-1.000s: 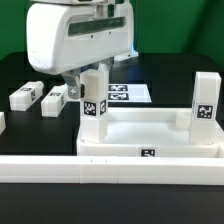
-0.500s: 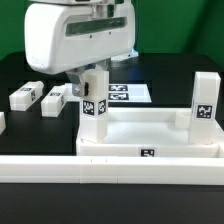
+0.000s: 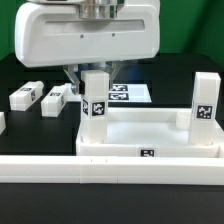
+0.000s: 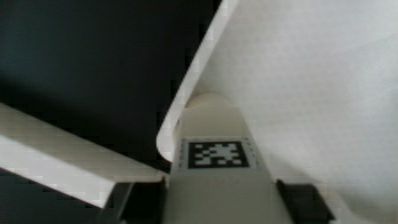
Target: Assemble desk
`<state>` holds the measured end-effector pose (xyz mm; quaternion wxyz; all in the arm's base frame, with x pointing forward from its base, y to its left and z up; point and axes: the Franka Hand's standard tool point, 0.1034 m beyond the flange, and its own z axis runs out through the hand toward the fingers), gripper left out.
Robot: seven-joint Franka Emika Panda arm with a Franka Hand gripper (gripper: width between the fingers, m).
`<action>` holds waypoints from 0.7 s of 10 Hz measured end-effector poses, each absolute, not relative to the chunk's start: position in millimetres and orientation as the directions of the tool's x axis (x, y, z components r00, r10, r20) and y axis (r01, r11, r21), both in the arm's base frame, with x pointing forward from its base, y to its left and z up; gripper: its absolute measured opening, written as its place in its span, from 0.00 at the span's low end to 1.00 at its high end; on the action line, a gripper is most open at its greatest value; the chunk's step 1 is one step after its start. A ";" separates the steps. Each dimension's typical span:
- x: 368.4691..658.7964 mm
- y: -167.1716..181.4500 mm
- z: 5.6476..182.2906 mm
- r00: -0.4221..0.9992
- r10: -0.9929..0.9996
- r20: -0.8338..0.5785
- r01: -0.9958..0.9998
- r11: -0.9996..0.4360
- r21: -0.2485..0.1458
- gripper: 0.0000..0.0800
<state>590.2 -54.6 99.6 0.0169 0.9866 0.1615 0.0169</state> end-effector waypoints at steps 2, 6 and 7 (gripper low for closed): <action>590.3 -53.0 99.4 0.994 0.101 0.038 0.100 -0.995 0.021 0.36; 590.9 -49.1 99.5 0.969 -0.244 0.043 -0.245 -0.970 0.000 0.36; 591.0 -48.7 99.5 0.953 -0.299 0.043 -0.299 -0.954 -0.004 0.36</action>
Offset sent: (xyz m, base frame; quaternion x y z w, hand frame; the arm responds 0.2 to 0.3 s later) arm -0.0006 0.0027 0.0007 -0.0003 0.0062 0.1883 0.9821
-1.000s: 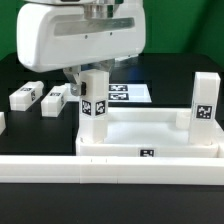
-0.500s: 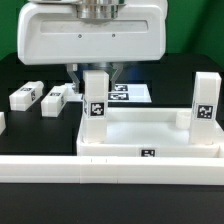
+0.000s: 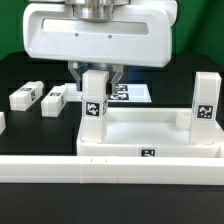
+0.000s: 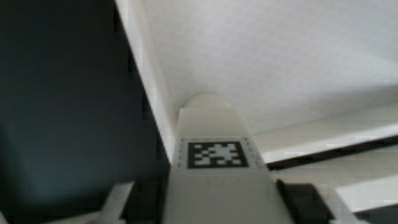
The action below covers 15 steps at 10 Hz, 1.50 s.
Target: Assemble desk
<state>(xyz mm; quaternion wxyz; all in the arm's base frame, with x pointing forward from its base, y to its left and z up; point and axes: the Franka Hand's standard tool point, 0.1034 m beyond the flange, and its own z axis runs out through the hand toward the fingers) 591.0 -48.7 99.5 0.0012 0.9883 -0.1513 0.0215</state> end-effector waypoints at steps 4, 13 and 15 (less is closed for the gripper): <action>591.7 -47.0 99.3 0.829 -0.559 0.036 -0.558 -0.829 -0.031 0.36; 592.2 -47.0 99.7 0.985 -0.166 0.046 -0.166 -0.986 -0.014 0.81; 592.7 -47.7 99.9 0.999 0.003 0.050 0.003 -1.000 0.002 0.81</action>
Offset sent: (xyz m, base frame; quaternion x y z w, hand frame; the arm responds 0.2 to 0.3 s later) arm 0.0001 -0.0010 -0.0006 -0.0055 0.0032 0.2459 0.9693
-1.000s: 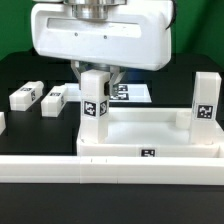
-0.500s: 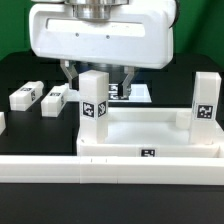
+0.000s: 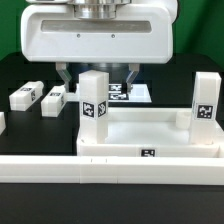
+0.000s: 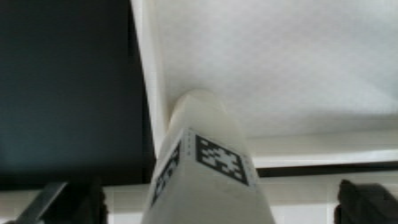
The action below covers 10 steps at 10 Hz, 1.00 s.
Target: Assemble desk
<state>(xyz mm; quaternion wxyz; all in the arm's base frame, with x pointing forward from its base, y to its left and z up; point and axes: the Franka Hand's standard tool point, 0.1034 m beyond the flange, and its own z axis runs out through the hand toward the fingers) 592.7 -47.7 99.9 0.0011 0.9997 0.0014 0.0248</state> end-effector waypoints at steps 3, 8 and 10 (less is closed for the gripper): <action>593.5 -47.4 100.3 0.971 0.236 0.047 0.235 -0.972 0.026 0.81; 593.4 -49.5 100.3 0.827 0.562 0.027 0.560 -0.827 0.049 0.81; 593.0 -53.5 100.3 0.720 0.694 0.012 0.693 -0.719 0.058 0.81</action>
Offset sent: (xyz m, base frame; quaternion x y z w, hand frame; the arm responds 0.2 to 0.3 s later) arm 0.0039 0.0011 0.0037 -0.0216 0.0073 -0.1734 0.9846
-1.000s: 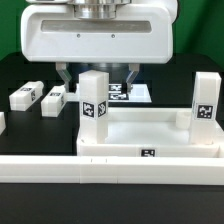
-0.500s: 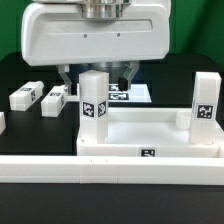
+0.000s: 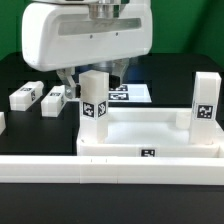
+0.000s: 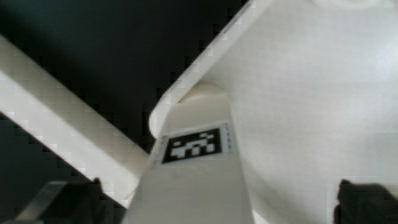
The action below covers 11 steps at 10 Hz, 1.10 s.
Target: Assemble desk
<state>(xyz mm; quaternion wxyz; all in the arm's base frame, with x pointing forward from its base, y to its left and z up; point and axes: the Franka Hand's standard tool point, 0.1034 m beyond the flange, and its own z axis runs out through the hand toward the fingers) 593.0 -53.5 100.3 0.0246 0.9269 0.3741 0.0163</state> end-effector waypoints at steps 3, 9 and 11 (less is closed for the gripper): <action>592.8 -54.7 100.3 0.703 0.711 0.010 0.709 -0.703 0.058 0.48; 592.2 -55.0 100.2 0.750 0.661 0.013 0.660 -0.750 0.054 0.36; 591.9 -54.3 100.0 0.888 0.459 0.030 0.458 -0.888 0.042 0.36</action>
Offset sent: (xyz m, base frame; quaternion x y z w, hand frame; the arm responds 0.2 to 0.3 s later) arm 0.0000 0.0000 0.0000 0.0000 0.0000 0.0000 1.0000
